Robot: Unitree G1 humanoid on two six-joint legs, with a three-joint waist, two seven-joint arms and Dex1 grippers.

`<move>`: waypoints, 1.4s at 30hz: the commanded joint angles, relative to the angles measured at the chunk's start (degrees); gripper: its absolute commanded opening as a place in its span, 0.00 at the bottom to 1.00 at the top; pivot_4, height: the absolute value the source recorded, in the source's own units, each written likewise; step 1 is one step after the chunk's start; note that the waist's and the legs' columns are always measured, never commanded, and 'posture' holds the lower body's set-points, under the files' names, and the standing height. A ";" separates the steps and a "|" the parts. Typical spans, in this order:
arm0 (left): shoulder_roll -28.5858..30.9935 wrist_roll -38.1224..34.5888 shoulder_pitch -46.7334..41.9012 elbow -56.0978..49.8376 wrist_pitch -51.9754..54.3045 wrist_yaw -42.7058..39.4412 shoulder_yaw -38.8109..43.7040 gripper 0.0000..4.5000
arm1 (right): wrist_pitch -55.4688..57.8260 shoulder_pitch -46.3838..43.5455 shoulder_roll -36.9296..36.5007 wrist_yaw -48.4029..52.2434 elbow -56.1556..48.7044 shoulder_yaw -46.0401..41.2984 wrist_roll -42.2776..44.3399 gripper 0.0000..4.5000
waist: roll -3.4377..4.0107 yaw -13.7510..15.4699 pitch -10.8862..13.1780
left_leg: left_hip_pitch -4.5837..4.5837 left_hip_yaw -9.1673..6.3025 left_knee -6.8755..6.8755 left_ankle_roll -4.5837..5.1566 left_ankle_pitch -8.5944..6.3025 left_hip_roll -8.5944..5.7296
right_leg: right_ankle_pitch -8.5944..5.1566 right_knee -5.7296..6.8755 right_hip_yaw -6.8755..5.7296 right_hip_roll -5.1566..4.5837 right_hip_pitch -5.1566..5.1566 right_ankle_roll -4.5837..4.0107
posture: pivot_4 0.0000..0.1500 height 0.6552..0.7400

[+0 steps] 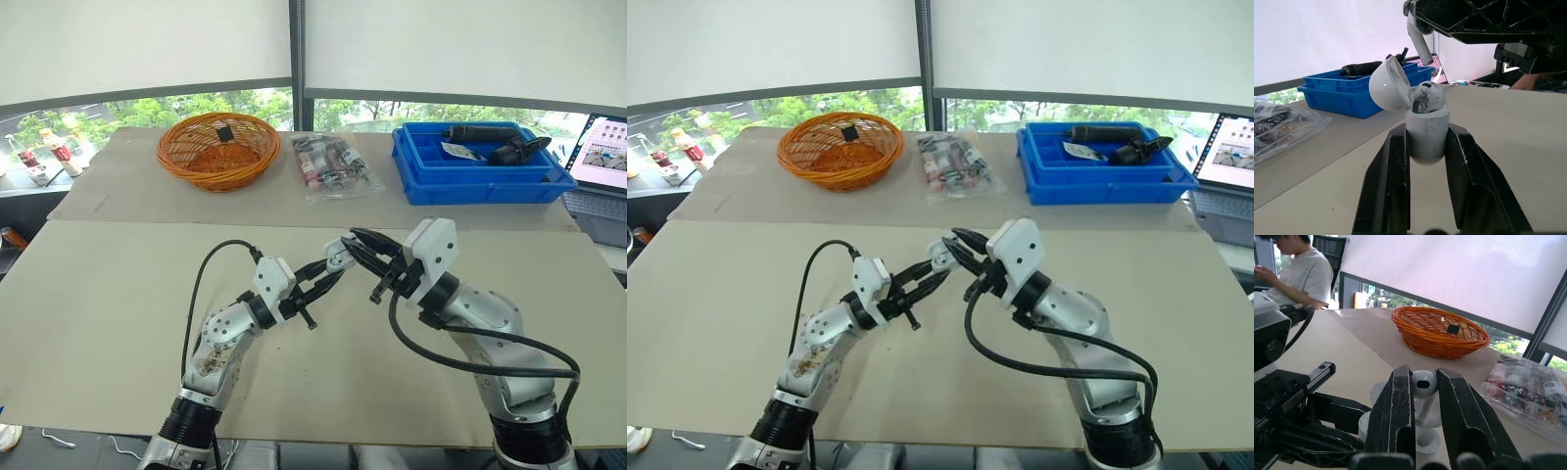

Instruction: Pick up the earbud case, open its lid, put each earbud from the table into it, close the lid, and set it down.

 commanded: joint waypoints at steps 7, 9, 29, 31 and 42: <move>-0.41 -0.38 -0.76 -1.11 -1.45 -0.05 0.67 0.11 | -6.03 0.62 -0.54 -0.11 2.80 1.26 -2.86 0.07 | 0.00 0.00 0.00 | 0.00 0.00 0.00 0.00 0.00 0.00 | 0.00 0.00 0.00 0.00 0.00 0.00 | 1.00 0.89; -0.40 -0.37 -0.62 -1.30 -1.39 0.06 0.70 0.11 | -7.02 0.73 -0.63 -0.25 3.41 1.59 -3.52 0.07 | 0.00 0.01 0.00 | 0.00 0.00 0.00 0.00 0.00 0.00 | 0.00 0.00 0.00 0.00 0.00 0.00 | 1.00 0.89; -0.62 -0.42 -0.21 -2.09 -1.37 0.27 0.60 0.11 | -11.71 3.51 -1.62 1.69 4.84 3.76 -6.50 0.47 | 0.00 -0.03 0.00 | 0.00 0.00 0.00 0.00 0.00 0.00 | 0.00 -0.01 0.01 0.00 0.00 0.00 | 1.00 0.89; -0.59 -0.43 -0.10 -2.22 -1.31 0.18 0.62 0.11 | -10.87 3.51 -1.99 1.88 4.06 3.19 -6.20 0.61 | 0.00 -0.01 0.01 | 0.00 0.00 0.00 0.00 0.00 0.00 | 0.00 -0.01 0.01 0.00 0.00 0.00 | 1.00 0.89; 1.39 -4.11 -1.11 -1.16 2.69 -6.45 -0.42 0.11 | 10.29 10.40 -18.43 7.44 -8.90 -20.40 11.64 0.77 | 0.01 0.41 0.02 | -0.06 -0.03 0.00 0.00 0.00 -0.01 | 0.00 -0.05 -0.02 0.00 0.02 0.00 | 1.00 0.89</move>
